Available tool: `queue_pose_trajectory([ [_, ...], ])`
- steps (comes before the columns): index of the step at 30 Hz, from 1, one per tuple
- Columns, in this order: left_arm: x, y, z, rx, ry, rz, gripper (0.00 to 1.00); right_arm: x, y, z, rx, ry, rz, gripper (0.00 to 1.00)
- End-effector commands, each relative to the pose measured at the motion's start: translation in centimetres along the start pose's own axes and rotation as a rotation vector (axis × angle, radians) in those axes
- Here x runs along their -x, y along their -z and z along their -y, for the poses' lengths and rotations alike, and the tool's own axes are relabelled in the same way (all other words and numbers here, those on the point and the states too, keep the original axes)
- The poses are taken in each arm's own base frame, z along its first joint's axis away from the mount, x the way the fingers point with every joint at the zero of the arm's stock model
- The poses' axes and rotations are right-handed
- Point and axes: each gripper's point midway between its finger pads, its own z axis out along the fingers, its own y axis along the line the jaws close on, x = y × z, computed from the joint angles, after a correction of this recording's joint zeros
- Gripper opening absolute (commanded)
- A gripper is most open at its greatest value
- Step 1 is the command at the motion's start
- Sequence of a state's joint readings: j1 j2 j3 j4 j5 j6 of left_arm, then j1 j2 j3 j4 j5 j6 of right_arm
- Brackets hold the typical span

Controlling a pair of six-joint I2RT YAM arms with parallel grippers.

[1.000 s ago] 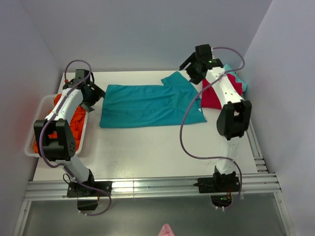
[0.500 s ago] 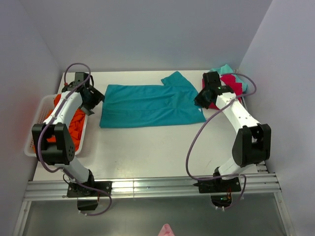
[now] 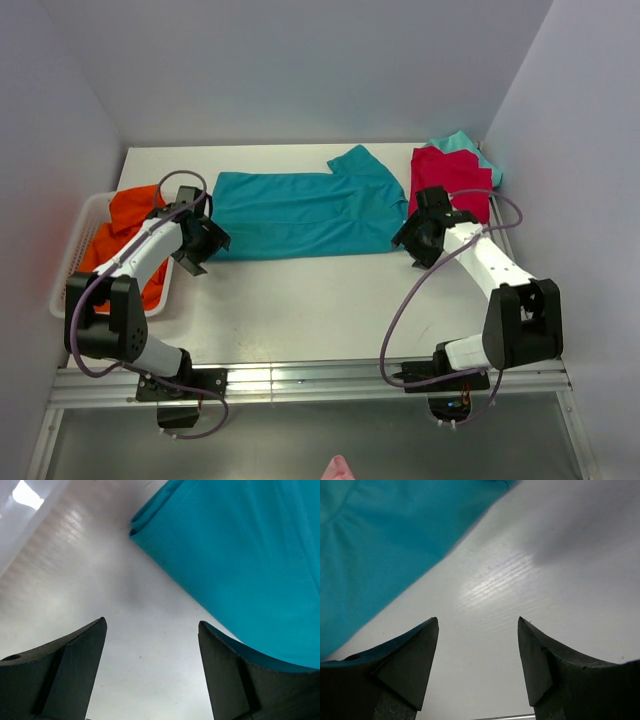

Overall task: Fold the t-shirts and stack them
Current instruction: Fold the tshirt

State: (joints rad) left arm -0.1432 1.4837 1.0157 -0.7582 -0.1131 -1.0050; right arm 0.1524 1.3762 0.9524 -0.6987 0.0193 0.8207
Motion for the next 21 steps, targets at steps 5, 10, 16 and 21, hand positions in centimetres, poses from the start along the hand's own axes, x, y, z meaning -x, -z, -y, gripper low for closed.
queue_pose_trajectory([
  [5, 0.6, -0.6, -0.3, 0.018, 0.079, 0.079, 0.81, -0.7, -1.9, 0.7, -0.006, 0.007, -0.017, 0.72],
  [10, 1.3, -1.7, -0.5, 0.059, 0.117, 0.104, 0.82, 0.2, -3.4, 0.4, -0.015, -0.017, -0.019, 0.71],
  [16, 1.9, -3.9, -0.3, 0.091, 0.135, 0.069, 0.81, 2.0, -4.3, -0.8, -0.009, -0.027, -0.004, 0.70],
  [21, 3.2, -4.8, -0.1, 0.112, 0.140, 0.082, 0.79, 4.2, -5.0, -1.5, 0.001, -0.055, 0.024, 0.67],
])
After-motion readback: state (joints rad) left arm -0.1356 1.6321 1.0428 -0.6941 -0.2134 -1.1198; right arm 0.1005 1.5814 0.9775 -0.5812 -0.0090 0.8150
